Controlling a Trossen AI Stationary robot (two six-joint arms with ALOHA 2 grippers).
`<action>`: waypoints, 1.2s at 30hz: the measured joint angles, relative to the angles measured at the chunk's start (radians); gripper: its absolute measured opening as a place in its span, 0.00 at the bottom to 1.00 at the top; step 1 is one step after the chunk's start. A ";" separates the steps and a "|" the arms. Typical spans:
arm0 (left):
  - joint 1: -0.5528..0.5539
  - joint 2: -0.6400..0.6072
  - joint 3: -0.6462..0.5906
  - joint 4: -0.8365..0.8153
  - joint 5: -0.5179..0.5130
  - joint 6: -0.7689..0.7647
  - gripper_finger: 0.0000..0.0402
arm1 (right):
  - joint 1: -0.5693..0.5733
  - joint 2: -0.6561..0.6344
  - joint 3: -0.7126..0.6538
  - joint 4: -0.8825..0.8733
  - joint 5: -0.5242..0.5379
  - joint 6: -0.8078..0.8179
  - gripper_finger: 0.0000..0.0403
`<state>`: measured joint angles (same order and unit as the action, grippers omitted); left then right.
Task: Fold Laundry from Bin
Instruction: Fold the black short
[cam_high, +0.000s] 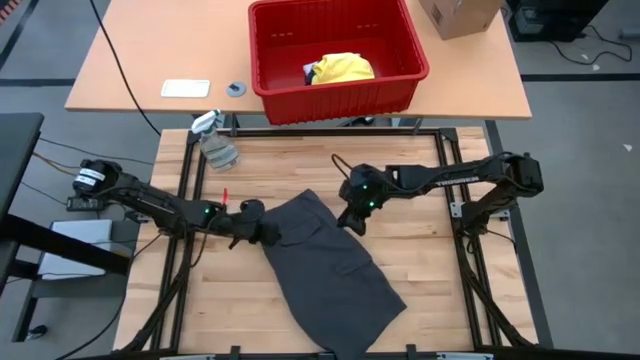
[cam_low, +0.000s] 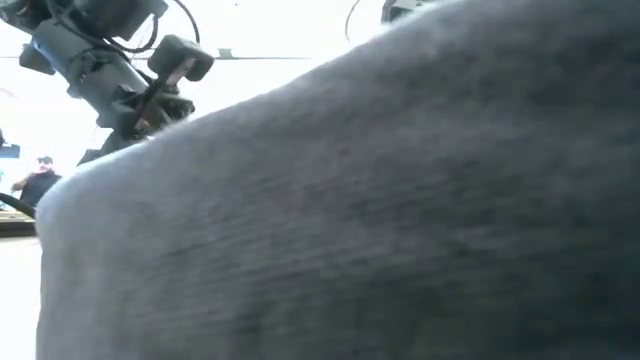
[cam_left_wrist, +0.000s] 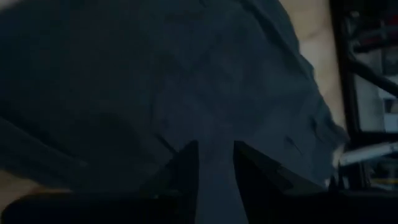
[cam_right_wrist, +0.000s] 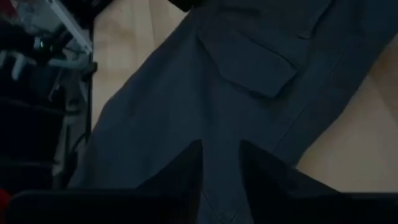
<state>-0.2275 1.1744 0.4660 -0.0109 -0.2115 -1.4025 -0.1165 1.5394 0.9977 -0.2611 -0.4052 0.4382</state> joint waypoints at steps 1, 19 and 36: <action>-0.012 -0.004 0.000 -0.001 0.000 0.000 0.26 | 0.001 0.000 0.000 0.000 -0.005 -0.027 0.29; -0.131 0.023 0.000 0.294 -0.249 0.090 0.26 | 0.015 0.000 -0.001 0.401 -0.059 -0.230 0.31; -0.090 0.027 0.000 -0.020 -0.120 -0.230 0.26 | -0.107 0.115 -0.001 0.325 -0.167 -0.074 0.03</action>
<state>-0.3178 1.2011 0.4656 -0.0308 -0.3313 -1.6324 -0.2233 1.6549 0.9970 0.0641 -0.5724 0.3639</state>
